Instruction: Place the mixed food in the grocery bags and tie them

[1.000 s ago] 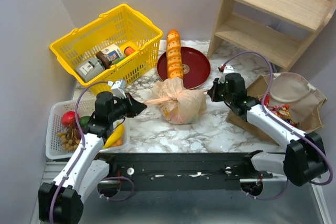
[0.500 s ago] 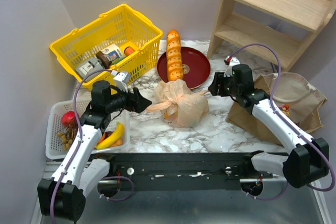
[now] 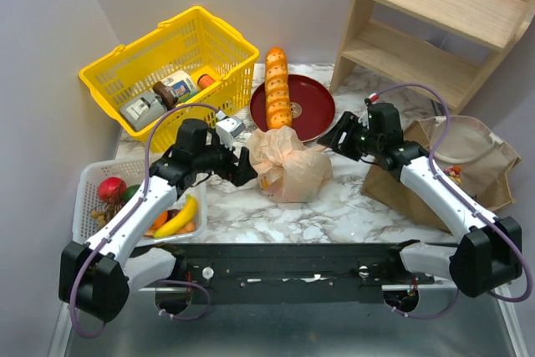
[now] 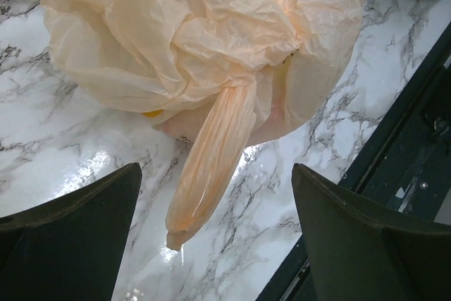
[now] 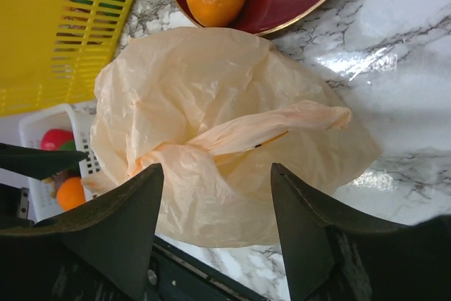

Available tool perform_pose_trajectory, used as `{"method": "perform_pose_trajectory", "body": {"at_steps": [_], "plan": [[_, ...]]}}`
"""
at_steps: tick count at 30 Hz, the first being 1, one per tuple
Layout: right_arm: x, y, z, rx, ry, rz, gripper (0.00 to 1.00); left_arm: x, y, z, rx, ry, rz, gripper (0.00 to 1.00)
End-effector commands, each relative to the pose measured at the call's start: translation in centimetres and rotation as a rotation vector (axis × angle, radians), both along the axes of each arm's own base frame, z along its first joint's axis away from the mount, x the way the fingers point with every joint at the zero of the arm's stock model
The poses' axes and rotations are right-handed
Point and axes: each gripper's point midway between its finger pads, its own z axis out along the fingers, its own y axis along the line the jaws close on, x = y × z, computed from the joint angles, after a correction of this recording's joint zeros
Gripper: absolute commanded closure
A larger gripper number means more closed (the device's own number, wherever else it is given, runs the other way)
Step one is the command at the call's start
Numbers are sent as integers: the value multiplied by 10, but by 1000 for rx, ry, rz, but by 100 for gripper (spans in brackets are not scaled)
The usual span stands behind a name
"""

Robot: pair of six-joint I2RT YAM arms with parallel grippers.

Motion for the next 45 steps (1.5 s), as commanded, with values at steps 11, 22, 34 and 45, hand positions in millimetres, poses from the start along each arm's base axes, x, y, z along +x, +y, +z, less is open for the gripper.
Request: {"method": "perform_pose_trajectory", "body": {"at_steps": [11,22,34,45], "plan": [[14,4,-49,107,173,-175,30,-5,-6,-31,137,79,-39,19],[52,11,-57,104,115,-192,36,-15,-12,-43,141,124,-70,60],[68,-1,-25,-22,-118,-132,100,0,9,-37,203,32,66,100],[70,-136,-67,-207,-84,-397,100,7,40,-16,155,-60,223,100]]}}
